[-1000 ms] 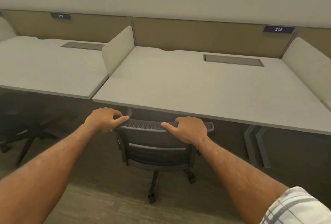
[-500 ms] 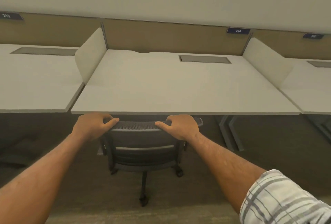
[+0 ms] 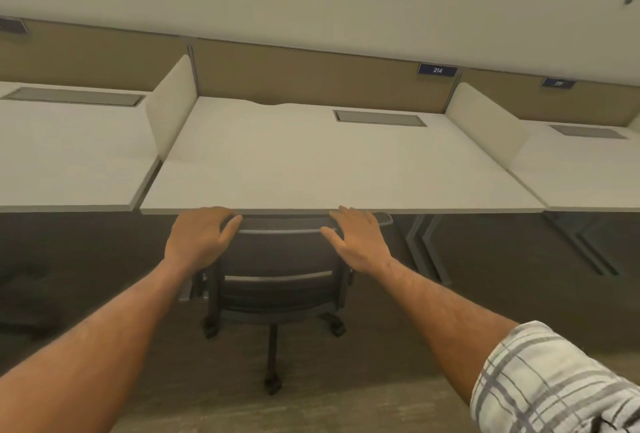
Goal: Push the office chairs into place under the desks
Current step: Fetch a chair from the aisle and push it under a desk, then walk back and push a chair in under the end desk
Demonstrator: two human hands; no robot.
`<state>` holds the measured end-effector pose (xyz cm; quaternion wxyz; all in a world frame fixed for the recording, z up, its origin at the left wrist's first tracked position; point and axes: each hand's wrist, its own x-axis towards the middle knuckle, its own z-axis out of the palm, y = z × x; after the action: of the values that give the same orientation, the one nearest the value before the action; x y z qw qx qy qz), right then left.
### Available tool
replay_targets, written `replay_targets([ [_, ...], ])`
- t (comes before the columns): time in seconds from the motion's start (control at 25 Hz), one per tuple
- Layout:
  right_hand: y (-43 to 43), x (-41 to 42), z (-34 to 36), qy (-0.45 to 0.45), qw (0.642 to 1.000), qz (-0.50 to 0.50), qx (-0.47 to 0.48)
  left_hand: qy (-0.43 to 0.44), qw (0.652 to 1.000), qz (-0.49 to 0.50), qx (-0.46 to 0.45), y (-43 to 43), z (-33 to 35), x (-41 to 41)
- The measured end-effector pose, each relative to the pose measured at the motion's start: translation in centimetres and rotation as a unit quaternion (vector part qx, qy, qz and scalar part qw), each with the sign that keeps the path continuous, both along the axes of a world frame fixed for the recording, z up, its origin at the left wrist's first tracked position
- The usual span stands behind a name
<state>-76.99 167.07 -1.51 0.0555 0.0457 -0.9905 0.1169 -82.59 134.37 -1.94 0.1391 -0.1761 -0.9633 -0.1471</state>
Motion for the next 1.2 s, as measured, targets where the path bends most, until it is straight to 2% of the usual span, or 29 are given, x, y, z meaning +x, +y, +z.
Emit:
replay_targets([
  [0.2,0.3,2.8,-0.9,-0.008,0.999,0.016,0.047,-0.029,0.996,0.008,-0.079,-0.4,0.0,4.7],
  [0.32,0.4,4.0,-1.0,-0.015,0.998,0.022,0.054,-0.041,0.995,0.019,-0.084,-1.0,-0.1,8.0],
  [0.64,-2.3,9.5,-2.5,0.012,0.993,0.112,0.042,-0.066,0.974,0.142,-0.165,-4.7,-2.0,21.7],
  [0.96,-15.2,15.6,-3.0,0.050,0.963,0.263,0.028,-0.049,0.935,0.311,-0.161,-14.5,-1.1,36.8],
  [1.2,-30.8,18.8,-1.7,0.059,0.930,0.360,0.050,-0.026,0.898,0.422,-0.118,-26.8,0.3,46.8],
])
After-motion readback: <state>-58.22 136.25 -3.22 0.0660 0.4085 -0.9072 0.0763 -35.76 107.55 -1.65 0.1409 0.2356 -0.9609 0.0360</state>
